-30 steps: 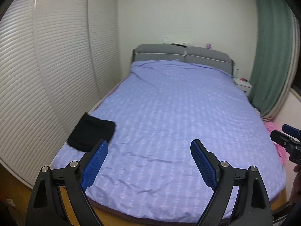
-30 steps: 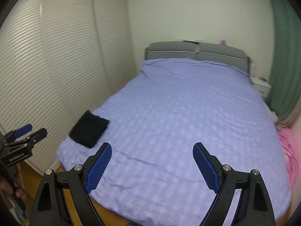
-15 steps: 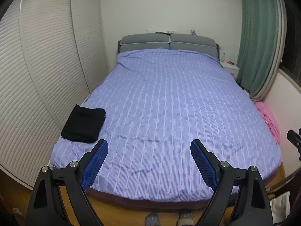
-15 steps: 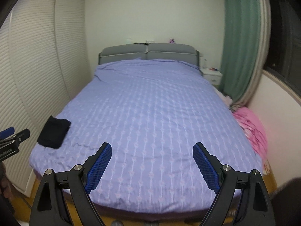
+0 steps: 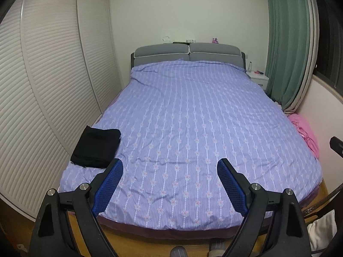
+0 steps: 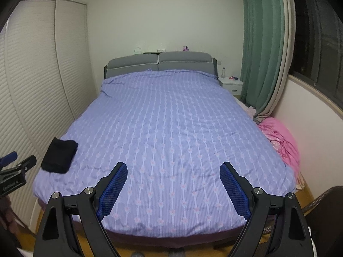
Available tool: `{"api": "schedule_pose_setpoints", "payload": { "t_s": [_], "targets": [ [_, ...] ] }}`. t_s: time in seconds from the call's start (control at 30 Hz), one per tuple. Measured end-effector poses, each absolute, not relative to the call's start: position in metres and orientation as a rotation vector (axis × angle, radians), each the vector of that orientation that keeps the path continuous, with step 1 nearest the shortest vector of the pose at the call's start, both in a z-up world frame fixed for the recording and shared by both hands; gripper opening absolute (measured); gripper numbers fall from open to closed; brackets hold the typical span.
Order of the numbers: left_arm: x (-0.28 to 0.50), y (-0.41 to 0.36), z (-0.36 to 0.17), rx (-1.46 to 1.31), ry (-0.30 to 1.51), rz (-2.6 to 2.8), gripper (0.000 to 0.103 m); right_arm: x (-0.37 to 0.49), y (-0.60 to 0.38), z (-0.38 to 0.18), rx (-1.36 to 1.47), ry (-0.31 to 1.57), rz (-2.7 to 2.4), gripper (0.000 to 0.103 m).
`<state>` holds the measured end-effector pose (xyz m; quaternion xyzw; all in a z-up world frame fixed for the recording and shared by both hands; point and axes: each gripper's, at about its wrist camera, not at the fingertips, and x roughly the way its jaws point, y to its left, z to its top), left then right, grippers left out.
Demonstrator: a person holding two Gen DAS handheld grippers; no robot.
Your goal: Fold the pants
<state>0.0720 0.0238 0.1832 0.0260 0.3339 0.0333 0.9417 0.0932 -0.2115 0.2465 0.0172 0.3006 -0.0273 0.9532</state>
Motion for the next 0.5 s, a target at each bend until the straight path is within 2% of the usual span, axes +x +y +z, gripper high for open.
{"api": "schedule_pose_setpoints", "payload": {
  "t_s": [0.5],
  "targets": [
    [0.0661,0.0213,0.1842,0.045,0.664,0.066,0.09,0.0913,-0.2143,0.2467,0.04,0.615,-0.034,0.089]
  ]
}}
